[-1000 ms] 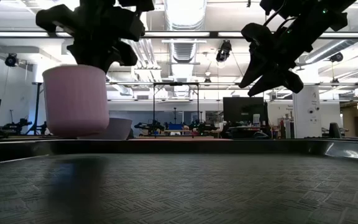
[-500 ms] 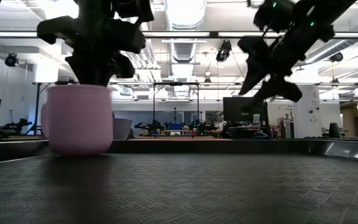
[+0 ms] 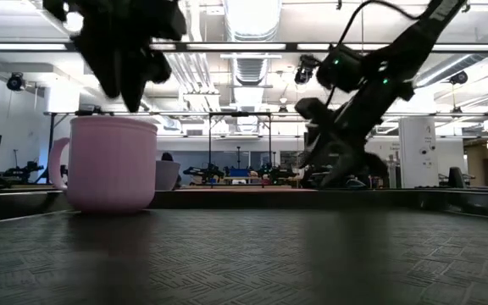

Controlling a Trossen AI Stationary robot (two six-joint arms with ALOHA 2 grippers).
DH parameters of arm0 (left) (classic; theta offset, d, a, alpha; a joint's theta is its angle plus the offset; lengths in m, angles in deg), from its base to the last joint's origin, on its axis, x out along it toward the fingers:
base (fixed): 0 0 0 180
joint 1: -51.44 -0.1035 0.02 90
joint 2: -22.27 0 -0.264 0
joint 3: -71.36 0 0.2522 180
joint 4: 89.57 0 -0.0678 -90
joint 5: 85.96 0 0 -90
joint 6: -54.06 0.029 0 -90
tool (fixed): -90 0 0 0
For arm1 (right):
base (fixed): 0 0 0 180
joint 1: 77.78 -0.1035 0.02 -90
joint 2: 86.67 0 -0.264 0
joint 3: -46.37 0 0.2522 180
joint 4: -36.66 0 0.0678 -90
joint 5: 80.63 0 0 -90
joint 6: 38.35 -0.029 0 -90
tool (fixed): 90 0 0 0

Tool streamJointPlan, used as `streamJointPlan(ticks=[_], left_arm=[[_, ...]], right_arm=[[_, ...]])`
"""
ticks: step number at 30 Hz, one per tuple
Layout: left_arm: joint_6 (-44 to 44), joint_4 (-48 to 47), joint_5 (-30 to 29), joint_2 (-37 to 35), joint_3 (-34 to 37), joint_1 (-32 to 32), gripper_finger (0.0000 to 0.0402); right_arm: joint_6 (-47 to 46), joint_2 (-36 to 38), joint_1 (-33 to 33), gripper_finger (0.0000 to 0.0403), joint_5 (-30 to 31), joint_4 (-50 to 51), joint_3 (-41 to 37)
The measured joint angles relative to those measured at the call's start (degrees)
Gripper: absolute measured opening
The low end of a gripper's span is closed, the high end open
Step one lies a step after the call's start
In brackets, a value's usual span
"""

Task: Set up tray
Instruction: Put the pink plate on the black serving tray

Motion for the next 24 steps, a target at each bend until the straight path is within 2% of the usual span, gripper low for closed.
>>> streamJointPlan(ticks=[4, 9, 14, 18, 24], left_arm=[[-4.1, 0.2, -0.3, -3.7, -0.2, 0.0, 0.0180], [-8.7, 0.4, -3.2, -6.8, -0.1, 0.0, 0.0180], [-12.5, 0.4, -3.3, -7.7, -0.1, 0.0, 0.0178], [-14.2, 0.4, -3.3, -7.7, -0.1, 0.0, 0.0178], [-14.3, 0.0, -3.3, -7.7, -0.1, 0.0, 0.0178]], right_arm=[[0.5, -5.9, 2.2, 0.0246, -2.2, -0.9, 1.1], [1.5, -10.9, 4.7, 0.0233, -7.7, -7.5, 2.4], [3.2, -12.6, 5.9, 0.0209, -7.9, -7.9, 5.4], [4.1, -13.4, 6.4, 0.0155, -7.0, -6.7, 6.4], [6.4, -13.1, 6.4, 0.0029, -3.9, -6.3, 6.2]])
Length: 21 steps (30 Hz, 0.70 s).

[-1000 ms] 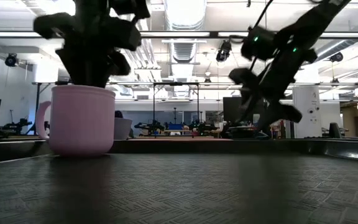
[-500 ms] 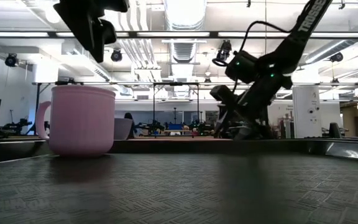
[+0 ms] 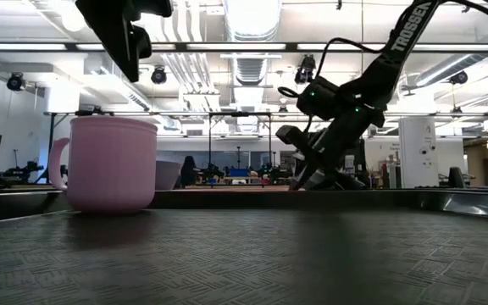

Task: Set up tray
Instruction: Put the pink plate on the black serving tray

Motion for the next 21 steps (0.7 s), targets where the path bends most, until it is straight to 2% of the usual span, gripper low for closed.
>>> streamJointPlan(ticks=[6, 12, 18, 21], left_arm=[[0.0, -1.8, 0.0, 0.0, 0.0, 0.0, 0.0178], [-0.1, -3.1, -0.4, -0.1, 0.0, 0.0, 0.0178], [-1.1, -4.5, -6.5, -0.6, 0.0, 0.0, 0.0178], [0.0, -6.0, -11.9, -1.8, 0.0, 0.0, 0.0178]], right_arm=[[-0.2, 5.1, -0.1, 0.0011, 1.6, 3.0, 0.0], [1.6, 18.6, -0.8, 0.0008, -1.8, 16.8, -0.3], [-3.7, 35.3, -2.0, 0.0008, -7.0, 24.7, -0.7], [-6.9, 40.8, -4.0, 0.0008, -10.4, 29.7, -0.7]])
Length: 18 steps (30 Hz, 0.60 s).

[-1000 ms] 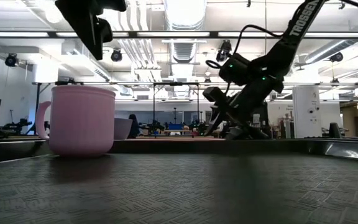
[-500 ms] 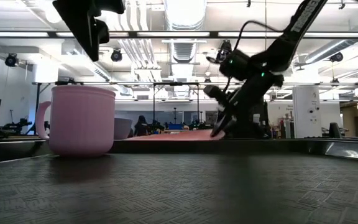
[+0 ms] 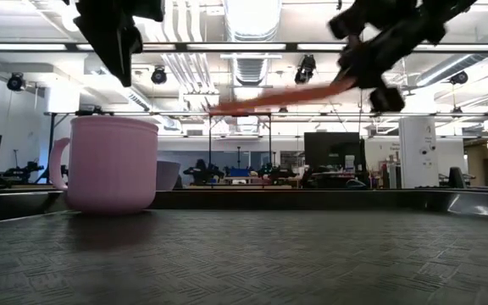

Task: Set up tray
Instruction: Put the pink plate on the black serving tray

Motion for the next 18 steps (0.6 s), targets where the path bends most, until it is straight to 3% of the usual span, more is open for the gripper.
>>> streamJointPlan(ticks=[3, 5, 10, 14, 18], left_arm=[[0.4, -1.3, -8.2, -1.9, 0.1, -0.3, 0.0178], [0.4, -1.1, -9.4, -3.3, 0.3, -2.1, 0.0178], [1.7, 0.0, -7.1, -4.5, 1.9, -10.2, 0.0178], [7.8, 5.1, -1.7, -3.8, 4.9, -13.7, 0.0178], [10.2, 6.1, -0.9, -2.5, 6.5, -14.3, 0.0178]], right_arm=[[-2.3, 1.9, -4.7, 0.0008, 0.0, 6.9, -0.1], [-4.1, 1.4, -8.5, 0.0008, 0.4, 8.2, -0.5], [-6.9, -3.4, -16.7, 0.0009, 4.3, 5.6, -0.8], [-6.9, -8.8, -21.0, 0.0011, 1.3, 1.7, -0.8], [-7.9, -14.8, -24.2, 0.0022, -0.4, -4.5, -0.8]])
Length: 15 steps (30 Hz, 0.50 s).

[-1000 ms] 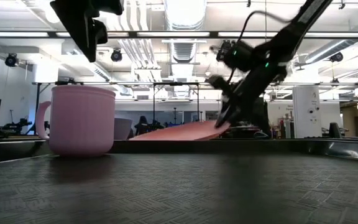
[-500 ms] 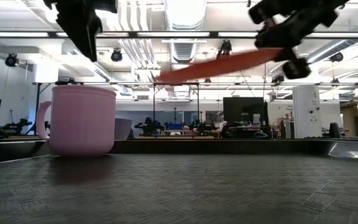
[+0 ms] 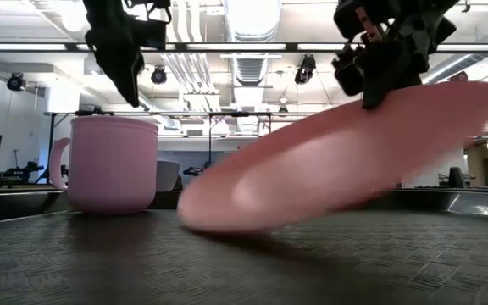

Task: Set up tray
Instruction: Put the pink plate on the black serving tray

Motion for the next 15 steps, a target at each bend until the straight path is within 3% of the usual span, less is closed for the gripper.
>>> streamJointPlan(ticks=[9, 15], left_arm=[[0.1, 0.1, -0.3, 0.1, 0.2, 0.0, 0.0178], [0.1, 0.3, -0.4, 0.0, 0.0, -0.1, 0.0178]], right_arm=[[0.9, -11.6, -2.7, 0.0044, -9.1, -16.2, -0.2], [4.2, -14.1, -1.8, 0.0096, -9.9, -13.3, -0.1]])
